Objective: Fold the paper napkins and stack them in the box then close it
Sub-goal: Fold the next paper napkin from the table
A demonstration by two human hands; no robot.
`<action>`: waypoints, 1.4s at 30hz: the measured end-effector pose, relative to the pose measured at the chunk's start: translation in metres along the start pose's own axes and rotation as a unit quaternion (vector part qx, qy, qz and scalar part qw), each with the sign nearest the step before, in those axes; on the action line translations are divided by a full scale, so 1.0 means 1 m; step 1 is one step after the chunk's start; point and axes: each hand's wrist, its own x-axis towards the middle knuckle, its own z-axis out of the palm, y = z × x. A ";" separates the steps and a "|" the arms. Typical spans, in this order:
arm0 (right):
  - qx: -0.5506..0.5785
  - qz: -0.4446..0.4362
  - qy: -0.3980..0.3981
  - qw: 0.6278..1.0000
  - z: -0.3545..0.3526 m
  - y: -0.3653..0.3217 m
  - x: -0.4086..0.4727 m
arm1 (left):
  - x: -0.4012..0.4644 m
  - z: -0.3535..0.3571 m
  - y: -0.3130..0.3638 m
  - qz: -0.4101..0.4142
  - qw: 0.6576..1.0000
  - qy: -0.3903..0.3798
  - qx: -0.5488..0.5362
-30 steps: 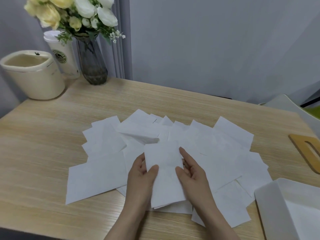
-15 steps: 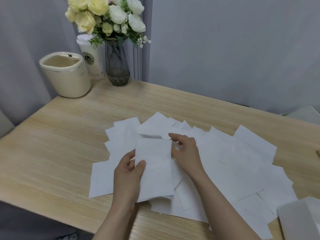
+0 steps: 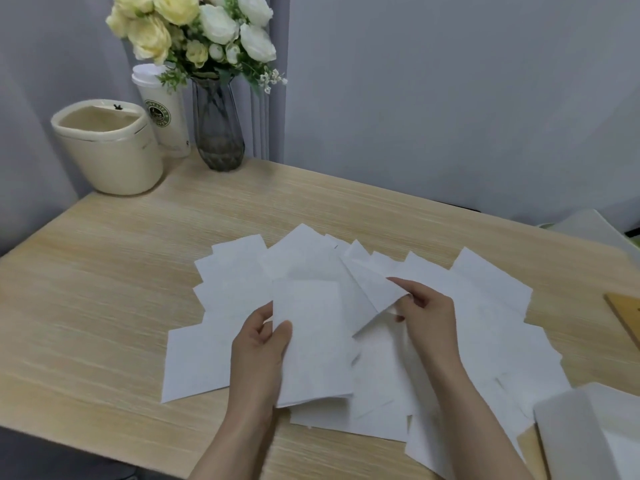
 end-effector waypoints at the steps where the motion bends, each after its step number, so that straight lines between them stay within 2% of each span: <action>1: 0.005 0.005 0.011 1.000 -0.007 0.002 -0.004 | -0.001 0.004 -0.001 -0.004 1.000 -0.004 0.000; 5: 0.023 0.027 0.045 0.998 -0.031 0.012 -0.016 | -0.006 0.016 -0.004 -0.016 1.000 -0.007 -0.002; 13: 0.009 0.077 0.036 0.996 -0.061 0.037 -0.039 | -0.007 0.025 -0.008 -0.024 1.000 -0.001 -0.001; 18: -0.061 0.071 -0.031 0.995 -0.058 0.029 -0.043 | -0.006 0.027 -0.009 -0.024 1.000 0.001 0.008; 22: -0.136 0.045 -0.028 0.989 -0.050 0.019 -0.042 | -0.006 0.028 -0.009 -0.020 1.000 0.002 0.014; 25: -0.264 0.013 -0.027 0.964 -0.037 0.019 -0.036 | -0.007 0.028 -0.009 -0.024 1.000 -0.001 0.009; 30: -0.409 -0.024 -0.003 0.912 -0.019 0.024 -0.035 | -0.007 0.027 -0.007 -0.026 1.000 -0.002 0.011; 33: -0.449 -0.039 0.030 0.892 -0.017 0.023 -0.036 | -0.008 0.026 -0.008 -0.026 1.000 -0.003 0.013; 35: -0.407 -0.046 0.048 0.911 -0.019 0.022 -0.036 | -0.008 0.026 -0.008 -0.027 1.000 -0.005 0.013; 37: -0.282 -0.023 0.058 0.957 -0.025 0.020 -0.036 | -0.009 0.027 -0.008 -0.029 0.999 -0.007 0.013; 39: -0.142 0.023 0.058 0.988 -0.035 0.018 -0.035 | -0.009 0.028 -0.008 -0.030 0.999 -0.008 0.012; 42: 0.021 0.082 0.062 0.994 -0.053 0.016 -0.034 | -0.010 0.030 -0.008 -0.025 1.000 -0.009 0.011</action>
